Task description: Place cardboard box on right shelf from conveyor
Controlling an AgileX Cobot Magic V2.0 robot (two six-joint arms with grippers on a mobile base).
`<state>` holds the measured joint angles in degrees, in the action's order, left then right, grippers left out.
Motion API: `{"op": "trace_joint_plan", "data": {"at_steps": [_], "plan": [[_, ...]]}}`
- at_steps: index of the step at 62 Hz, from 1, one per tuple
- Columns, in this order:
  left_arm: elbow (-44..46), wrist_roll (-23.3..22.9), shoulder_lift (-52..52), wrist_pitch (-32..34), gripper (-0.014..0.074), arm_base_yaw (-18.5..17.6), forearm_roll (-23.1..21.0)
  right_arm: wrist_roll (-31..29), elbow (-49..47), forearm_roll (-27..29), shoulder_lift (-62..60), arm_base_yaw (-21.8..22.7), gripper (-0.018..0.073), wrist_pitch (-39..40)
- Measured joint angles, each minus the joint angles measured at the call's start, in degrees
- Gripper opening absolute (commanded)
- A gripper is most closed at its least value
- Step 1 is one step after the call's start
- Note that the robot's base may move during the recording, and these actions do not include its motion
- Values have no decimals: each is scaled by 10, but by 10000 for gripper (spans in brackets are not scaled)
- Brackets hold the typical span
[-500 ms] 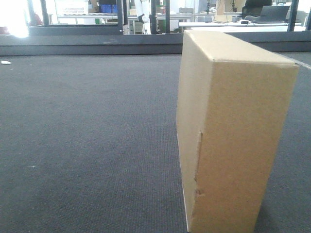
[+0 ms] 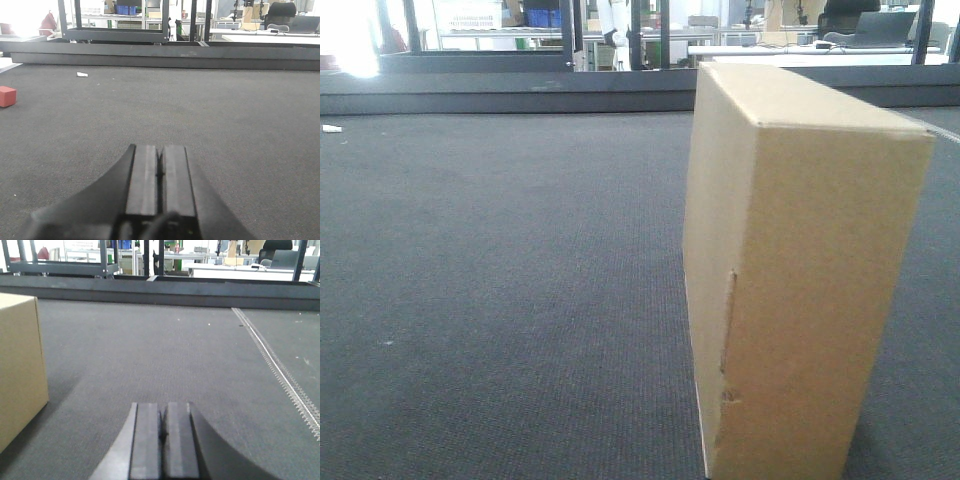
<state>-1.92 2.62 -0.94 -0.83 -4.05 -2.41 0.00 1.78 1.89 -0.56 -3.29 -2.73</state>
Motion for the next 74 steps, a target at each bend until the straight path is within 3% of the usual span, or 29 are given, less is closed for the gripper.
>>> {"op": "trace_joint_plan", "data": {"at_steps": [15,23,34,51,74], "plan": [[0,0,0,0,-116,0,0,0,0,0,0,0,50,17],[0,0,0,0,-116,0,0,0,-38,0,0,0,50,-11],[0,0,0,0,-116,0,0,0,-148,0,33,0,50,-115],[0,0,0,0,-116,0,0,0,-303,0,181,0,50,-348],[0,0,0,0,-116,0,0,3,-314,21,282,0,50,-427]]}}
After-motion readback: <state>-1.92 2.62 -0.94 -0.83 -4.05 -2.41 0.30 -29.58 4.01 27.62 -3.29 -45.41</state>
